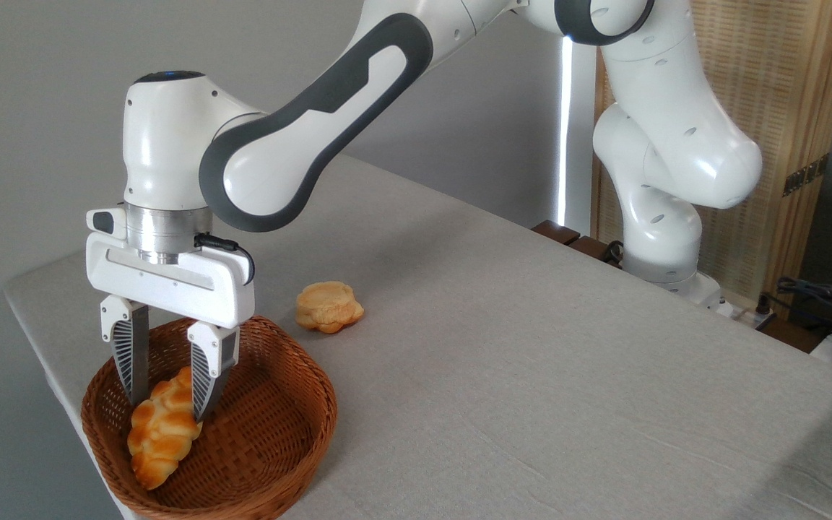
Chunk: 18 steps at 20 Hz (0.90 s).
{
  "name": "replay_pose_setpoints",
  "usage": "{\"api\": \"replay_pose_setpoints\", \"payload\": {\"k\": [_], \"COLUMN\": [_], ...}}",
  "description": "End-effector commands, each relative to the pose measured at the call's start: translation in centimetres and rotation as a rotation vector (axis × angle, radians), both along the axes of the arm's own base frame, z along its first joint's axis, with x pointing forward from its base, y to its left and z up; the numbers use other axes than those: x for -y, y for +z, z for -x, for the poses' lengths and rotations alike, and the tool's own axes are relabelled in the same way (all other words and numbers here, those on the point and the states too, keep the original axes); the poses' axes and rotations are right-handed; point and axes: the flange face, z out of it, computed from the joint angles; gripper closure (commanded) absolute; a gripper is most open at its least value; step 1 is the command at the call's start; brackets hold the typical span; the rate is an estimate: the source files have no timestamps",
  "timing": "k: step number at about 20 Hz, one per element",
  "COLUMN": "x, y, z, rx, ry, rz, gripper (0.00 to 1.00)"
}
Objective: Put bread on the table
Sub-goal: 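Lower the gripper into the basket and close it on the braided roll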
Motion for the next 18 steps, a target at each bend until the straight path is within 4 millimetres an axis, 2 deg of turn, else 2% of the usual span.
{"api": "replay_pose_setpoints", "payload": {"k": [1,4,11,14,18], "x": [0.0,0.5,0.2,-0.1,-1.1], "y": [0.2,-0.2,-0.1,1.1,5.1], "z": [-0.4,0.0,0.4,1.0,2.2], "rx": [0.016,0.001,-0.035,-0.058,-0.055], "ry": [-0.004,-0.03,-0.02,-0.022,0.008], "rz": [-0.025,-0.069,-0.091,-0.115,-0.125], "gripper": [0.64,0.64,0.63,0.6,0.6]}}
